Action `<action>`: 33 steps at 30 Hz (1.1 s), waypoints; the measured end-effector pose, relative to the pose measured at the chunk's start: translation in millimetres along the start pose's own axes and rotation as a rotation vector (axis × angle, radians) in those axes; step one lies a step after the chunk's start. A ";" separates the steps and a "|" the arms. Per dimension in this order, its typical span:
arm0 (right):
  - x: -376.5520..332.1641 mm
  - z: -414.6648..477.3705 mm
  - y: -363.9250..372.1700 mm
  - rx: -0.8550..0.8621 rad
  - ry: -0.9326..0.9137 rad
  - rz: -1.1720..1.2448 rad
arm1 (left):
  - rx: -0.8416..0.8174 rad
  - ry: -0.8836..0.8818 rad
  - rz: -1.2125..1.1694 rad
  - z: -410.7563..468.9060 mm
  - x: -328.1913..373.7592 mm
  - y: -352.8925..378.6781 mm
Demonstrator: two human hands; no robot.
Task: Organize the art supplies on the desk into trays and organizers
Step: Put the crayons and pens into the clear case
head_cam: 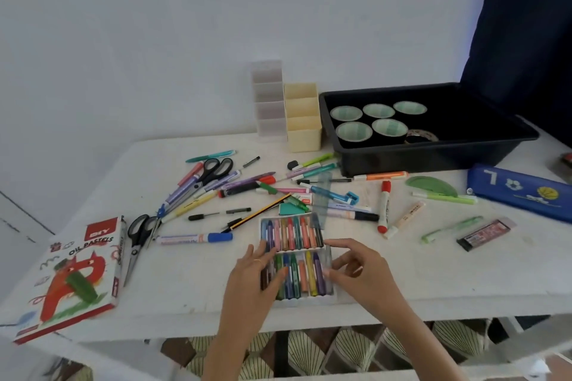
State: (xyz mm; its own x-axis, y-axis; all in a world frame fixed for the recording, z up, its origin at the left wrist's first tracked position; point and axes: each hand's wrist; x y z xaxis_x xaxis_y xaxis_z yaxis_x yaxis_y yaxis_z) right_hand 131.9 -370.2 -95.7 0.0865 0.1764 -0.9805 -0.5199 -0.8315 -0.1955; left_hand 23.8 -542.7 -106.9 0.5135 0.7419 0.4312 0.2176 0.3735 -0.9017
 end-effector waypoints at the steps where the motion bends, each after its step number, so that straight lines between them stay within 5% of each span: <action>1: 0.4 -1.9 -0.1 -0.004 0.000 -0.056 | -0.036 0.024 0.005 -1.6 -1.5 2.9; 10: 16.3 -3.8 16.8 0.059 -0.064 -0.297 | 0.037 0.048 -0.020 -8.1 -4.0 17.5; 16: 30.7 -17.2 32.9 0.158 -0.279 -0.697 | 0.078 0.075 0.042 -11.3 -9.0 25.3; 22: 16.3 -8.3 44.8 0.287 -0.221 -0.769 | 0.075 0.112 0.082 -13.9 -15.8 32.4; 29: 2.8 20.7 71.0 -0.061 -0.257 -0.833 | 0.063 0.106 0.064 -13.5 -13.7 28.3; 33: 7.3 19.1 74.1 -0.083 -0.247 -0.943 | 0.107 0.153 0.084 0.9 -2.0 18.9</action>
State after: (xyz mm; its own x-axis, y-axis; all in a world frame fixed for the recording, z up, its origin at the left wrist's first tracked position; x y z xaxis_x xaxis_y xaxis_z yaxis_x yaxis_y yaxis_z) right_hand 77.8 -420.5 -116.9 0.2508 0.8856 -0.3909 -0.2659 -0.3253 -0.9075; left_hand 26.1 -536.6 -124.7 0.6484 0.6825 0.3375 0.0834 0.3769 -0.9225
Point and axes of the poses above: each hand's wrist, its own z-axis towards the middle knuckle, its own y-axis out of the palm, x = y × z, and after that the axes turned 11 degrees about z, right-handed
